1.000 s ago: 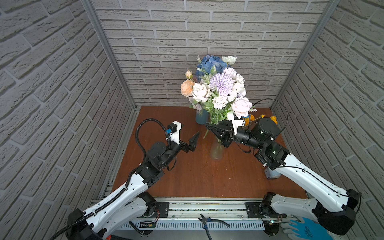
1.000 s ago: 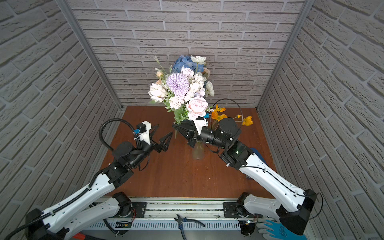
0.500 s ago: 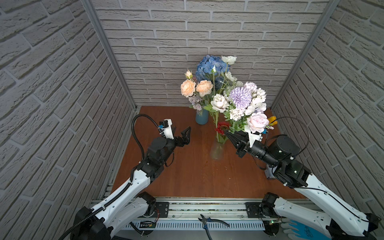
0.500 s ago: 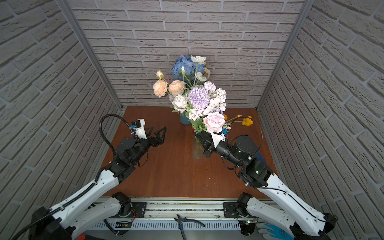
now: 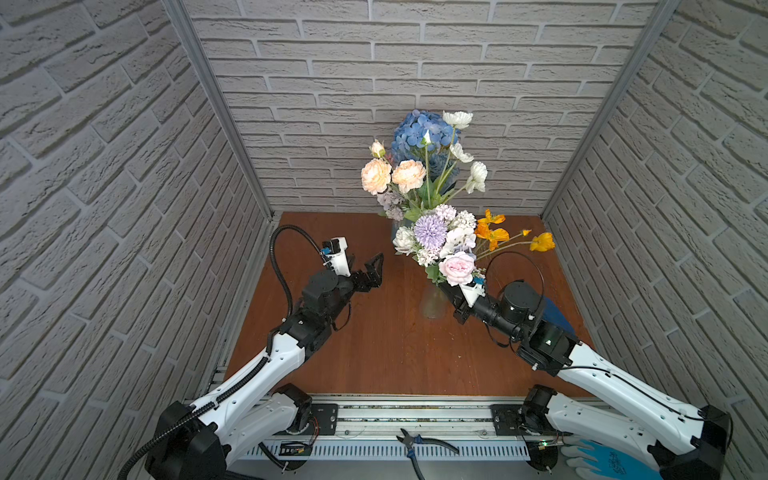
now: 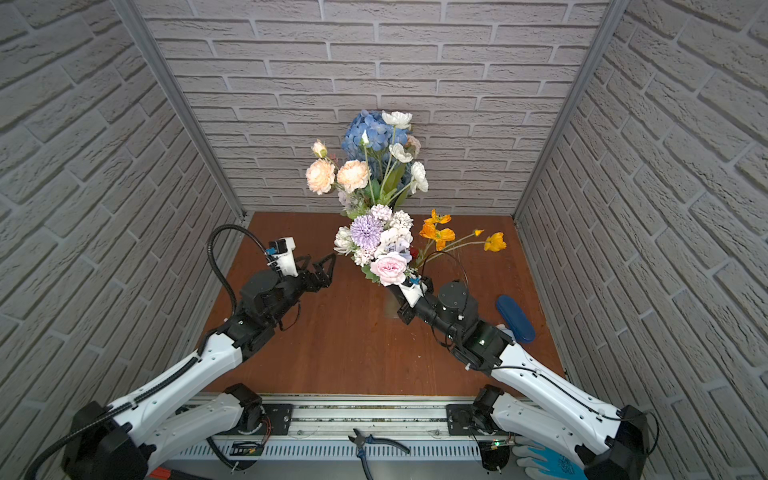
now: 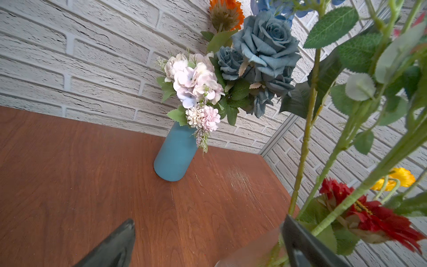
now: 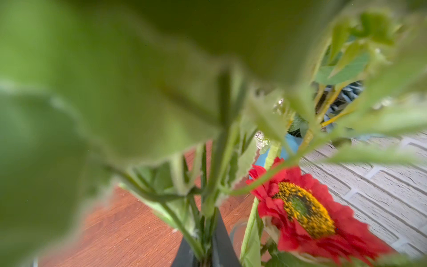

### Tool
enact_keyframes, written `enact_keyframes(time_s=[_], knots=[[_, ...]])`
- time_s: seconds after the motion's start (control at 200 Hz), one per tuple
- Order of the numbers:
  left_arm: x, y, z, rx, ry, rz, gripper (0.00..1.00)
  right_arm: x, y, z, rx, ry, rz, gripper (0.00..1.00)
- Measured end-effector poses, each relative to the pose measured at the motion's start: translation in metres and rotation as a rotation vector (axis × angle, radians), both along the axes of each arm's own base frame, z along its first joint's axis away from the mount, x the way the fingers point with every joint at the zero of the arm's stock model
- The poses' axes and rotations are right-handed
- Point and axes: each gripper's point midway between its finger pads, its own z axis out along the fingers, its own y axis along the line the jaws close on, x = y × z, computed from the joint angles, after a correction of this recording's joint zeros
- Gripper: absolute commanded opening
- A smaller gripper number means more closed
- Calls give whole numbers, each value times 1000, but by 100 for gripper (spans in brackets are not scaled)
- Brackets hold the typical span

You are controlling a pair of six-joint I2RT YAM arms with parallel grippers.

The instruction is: Arrange the flowers into the vase

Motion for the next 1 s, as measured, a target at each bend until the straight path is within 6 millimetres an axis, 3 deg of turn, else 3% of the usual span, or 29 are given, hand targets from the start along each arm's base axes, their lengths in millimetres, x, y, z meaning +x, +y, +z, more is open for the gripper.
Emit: enact_keyframes(time_s=[0.3,0.865,1.0], knots=[[0,1,-3,5,12,1,98,20,21,-14,-86,-67,27,6],[1,-17,0,-23,33,-86,98,25,18,2,-182,-265,30,6],[2,-22,5,-32,29,-108,98,30,16,-4,-184,-270,15,6]])
